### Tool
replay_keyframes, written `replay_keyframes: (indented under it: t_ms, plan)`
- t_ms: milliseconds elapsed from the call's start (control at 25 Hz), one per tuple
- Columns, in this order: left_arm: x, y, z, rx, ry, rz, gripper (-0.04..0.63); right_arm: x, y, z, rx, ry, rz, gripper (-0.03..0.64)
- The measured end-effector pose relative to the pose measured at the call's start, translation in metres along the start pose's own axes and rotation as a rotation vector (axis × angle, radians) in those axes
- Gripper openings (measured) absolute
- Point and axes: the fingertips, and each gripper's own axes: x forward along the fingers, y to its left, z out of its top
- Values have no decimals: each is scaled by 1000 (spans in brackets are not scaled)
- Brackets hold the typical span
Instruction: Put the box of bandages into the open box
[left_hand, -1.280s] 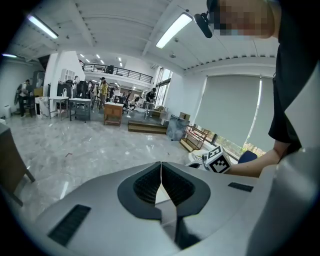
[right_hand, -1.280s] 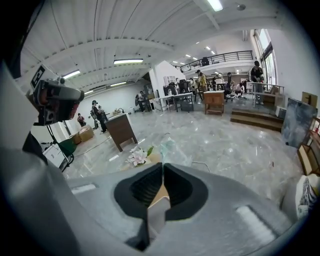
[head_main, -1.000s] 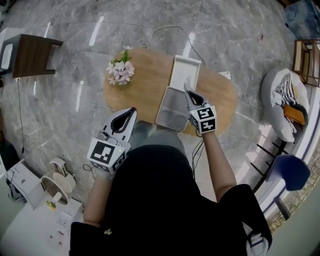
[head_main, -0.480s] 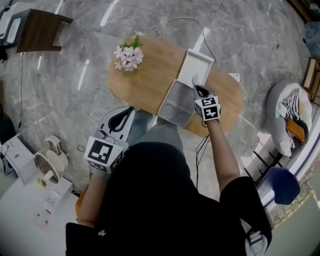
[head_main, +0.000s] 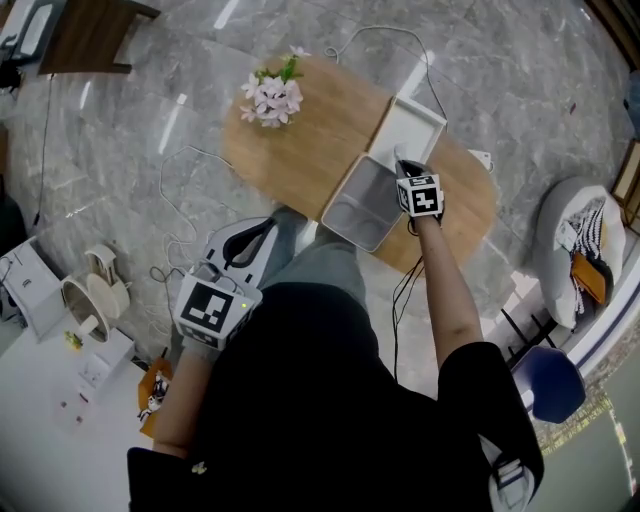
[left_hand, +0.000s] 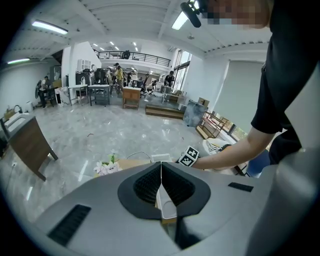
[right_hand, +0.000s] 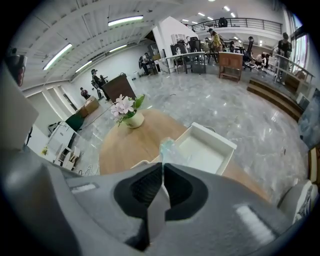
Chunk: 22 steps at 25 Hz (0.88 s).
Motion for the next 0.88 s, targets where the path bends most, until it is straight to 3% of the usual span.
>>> replay_keyframes:
  t_ms: [440, 880]
  plan:
    - [-7, 8, -28, -18, 49, 30, 12, 56, -10, -22, 46, 118, -7, 9]
    - [-16, 6, -47, -42, 66, 42, 12, 79, -14, -35, -12, 195, -6, 43]
